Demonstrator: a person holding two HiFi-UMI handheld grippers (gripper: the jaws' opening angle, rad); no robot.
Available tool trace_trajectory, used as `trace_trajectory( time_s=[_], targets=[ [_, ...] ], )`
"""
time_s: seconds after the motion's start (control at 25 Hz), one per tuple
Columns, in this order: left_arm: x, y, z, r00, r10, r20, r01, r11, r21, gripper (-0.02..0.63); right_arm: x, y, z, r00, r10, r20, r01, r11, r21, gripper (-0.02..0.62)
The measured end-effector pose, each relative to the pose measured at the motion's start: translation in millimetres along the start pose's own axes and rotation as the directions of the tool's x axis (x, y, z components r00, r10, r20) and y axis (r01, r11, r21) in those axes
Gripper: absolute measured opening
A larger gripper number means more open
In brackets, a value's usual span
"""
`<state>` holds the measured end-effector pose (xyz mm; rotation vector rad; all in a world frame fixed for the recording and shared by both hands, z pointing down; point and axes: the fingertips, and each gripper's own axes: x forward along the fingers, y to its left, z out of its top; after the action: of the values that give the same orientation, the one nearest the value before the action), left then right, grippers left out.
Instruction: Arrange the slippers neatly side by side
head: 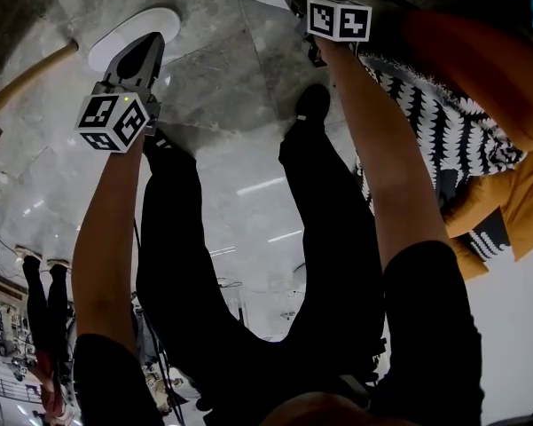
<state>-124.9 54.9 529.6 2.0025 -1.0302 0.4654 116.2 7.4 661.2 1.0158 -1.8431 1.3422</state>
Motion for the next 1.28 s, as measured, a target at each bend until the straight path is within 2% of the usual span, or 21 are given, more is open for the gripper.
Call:
trace_trajectory(
  time_s=[0.12, 0.2, 0.36, 0.52, 0.6, 0.84, 1.04, 1.28],
  targets=[
    [-5.6, -0.5, -2.9, 1.0, 0.004, -0.008, -0.004, 1.0, -0.012, 0.015, -11.7, 6.3, 5.9, 0.997, 0.002, 0.083, -0.012, 0.994, 0.113, 0.037],
    [-9.8, -1.6, 0.0, 1.0, 0.01, 0.009, -0.009, 1.0, -0.022, 0.015, -21.2, 11.0, 9.9, 0.986, -0.002, 0.164, -0.036, 0.972, 0.232, 0.035],
    [-14.9, -6.6, 10.9, 0.998, 0.006, 0.059, -0.003, 0.999, -0.04, 0.015, -39.5, 18.7, 14.1, 0.939, -0.058, 0.339, -0.115, 0.876, 0.468, 0.035],
    [-17.8, -7.2, 14.1, 0.997, 0.007, 0.08, -0.003, 0.999, -0.048, 0.015, -42.9, 19.7, 6.7, 0.902, -0.134, 0.411, -0.159, 0.781, 0.604, 0.035],
    [-21.1, -7.6, 11.9, 0.996, 0.01, 0.087, -0.005, 0.999, -0.051, 0.015, -41.2, 23.5, 0.3, 0.894, -0.147, 0.422, -0.176, 0.752, 0.636, 0.035],
    [-32.1, -1.6, -8.6, 0.997, 0.019, 0.071, -0.014, 0.997, -0.071, 0.015, -32.4, 32.8, -22.8, 0.889, -0.183, 0.42, -0.181, 0.703, 0.688, 0.035],
    [-32.3, 1.4, -19.6, 0.998, 0.016, 0.061, -0.012, 0.997, -0.072, 0.015, -22.1, 28.3, -42.8, 0.897, -0.197, 0.395, -0.151, 0.703, 0.695, 0.035],
    [-34.2, 12.7, -26.3, 0.998, 0.027, 0.058, -0.022, 0.997, -0.075, 0.015, -9.2, 26.0, -62.6, 0.901, -0.216, 0.377, -0.136, 0.684, 0.716, 0.035]
  ],
)
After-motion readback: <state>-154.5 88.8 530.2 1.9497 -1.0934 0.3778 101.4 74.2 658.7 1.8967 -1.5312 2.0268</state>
